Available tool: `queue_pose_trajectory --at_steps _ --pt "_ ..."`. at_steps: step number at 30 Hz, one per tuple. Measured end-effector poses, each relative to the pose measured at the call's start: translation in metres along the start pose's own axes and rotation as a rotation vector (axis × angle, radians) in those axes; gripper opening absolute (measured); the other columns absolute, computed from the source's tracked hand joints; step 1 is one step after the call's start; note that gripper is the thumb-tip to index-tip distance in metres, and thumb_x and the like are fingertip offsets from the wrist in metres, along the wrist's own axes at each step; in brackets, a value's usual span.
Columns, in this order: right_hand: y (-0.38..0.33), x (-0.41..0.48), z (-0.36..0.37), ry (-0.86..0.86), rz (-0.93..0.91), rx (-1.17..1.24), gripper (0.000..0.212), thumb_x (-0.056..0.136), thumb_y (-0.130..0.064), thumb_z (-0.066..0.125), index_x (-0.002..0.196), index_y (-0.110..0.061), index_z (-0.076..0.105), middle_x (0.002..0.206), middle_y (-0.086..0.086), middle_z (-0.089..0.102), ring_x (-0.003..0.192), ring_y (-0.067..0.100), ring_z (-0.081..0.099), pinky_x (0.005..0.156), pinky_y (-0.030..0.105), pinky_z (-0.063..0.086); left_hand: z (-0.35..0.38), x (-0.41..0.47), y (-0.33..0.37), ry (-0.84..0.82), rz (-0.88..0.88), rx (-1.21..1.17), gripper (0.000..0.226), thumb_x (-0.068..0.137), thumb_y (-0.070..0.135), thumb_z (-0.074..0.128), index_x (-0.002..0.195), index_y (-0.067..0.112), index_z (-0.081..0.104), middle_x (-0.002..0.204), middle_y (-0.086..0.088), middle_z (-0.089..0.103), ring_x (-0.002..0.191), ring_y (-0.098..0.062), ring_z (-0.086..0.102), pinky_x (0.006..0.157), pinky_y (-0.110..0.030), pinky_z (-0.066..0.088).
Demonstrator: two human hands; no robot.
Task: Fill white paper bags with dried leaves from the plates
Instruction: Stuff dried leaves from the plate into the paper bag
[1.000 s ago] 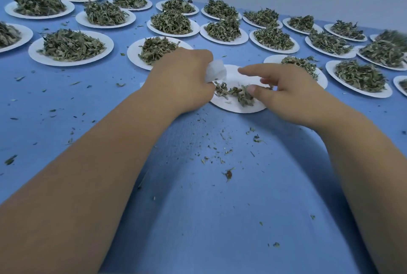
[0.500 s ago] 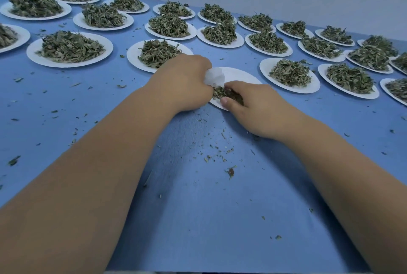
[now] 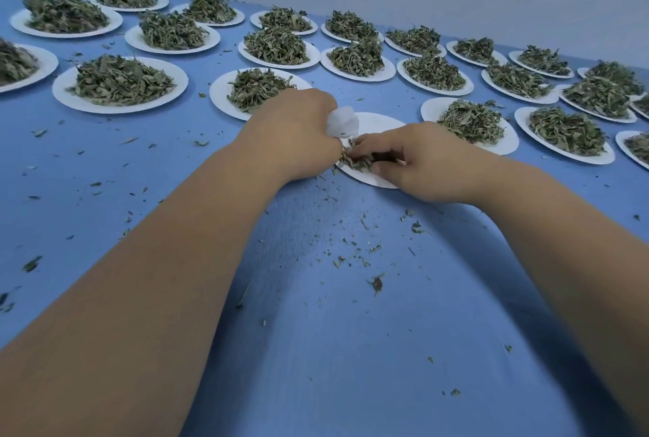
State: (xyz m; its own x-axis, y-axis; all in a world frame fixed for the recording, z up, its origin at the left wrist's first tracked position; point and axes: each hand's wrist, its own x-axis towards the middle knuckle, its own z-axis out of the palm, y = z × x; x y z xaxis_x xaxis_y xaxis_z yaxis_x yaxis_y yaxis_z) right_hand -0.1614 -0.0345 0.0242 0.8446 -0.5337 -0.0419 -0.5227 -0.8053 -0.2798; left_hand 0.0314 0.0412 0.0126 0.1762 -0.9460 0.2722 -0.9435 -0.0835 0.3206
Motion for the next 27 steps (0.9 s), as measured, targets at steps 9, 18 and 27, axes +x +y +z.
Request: queue_pose_trajectory --at_steps 9,18,27 --pt "-0.004 -0.004 0.014 0.013 -0.124 -0.012 0.043 0.104 -0.044 0.051 0.145 -0.031 0.054 0.144 -0.018 0.054 0.130 0.003 0.049 0.110 0.026 0.036 0.001 0.003 -0.001 -0.001 -0.020 -0.009 0.013 0.082 0.029 0.059 0.079 0.022 0.048 0.082 0.002 0.052 0.085 -0.028 0.051 0.071 -0.037 0.047" --pt "-0.009 -0.013 0.021 0.429 0.052 -0.292 0.058 0.099 -0.063 0.034 0.112 -0.016 0.066 0.096 0.003 0.069 0.093 0.028 0.064 0.075 0.040 0.053 0.001 0.001 0.002 0.012 -0.014 0.024 0.011 0.079 0.023 0.057 0.077 0.017 0.048 0.079 0.000 0.053 0.079 -0.028 0.053 0.066 -0.038 0.046" --pt "-0.020 0.012 0.026 0.223 0.228 -0.252 0.046 0.101 -0.059 0.043 0.115 -0.017 0.057 0.100 0.005 0.041 0.097 0.032 0.053 0.074 0.038 0.042 -0.004 -0.008 -0.007 -0.006 -0.138 0.192 0.036 0.080 0.047 0.063 0.102 0.022 0.050 0.092 0.001 0.055 0.085 -0.025 0.048 0.063 -0.033 0.039"
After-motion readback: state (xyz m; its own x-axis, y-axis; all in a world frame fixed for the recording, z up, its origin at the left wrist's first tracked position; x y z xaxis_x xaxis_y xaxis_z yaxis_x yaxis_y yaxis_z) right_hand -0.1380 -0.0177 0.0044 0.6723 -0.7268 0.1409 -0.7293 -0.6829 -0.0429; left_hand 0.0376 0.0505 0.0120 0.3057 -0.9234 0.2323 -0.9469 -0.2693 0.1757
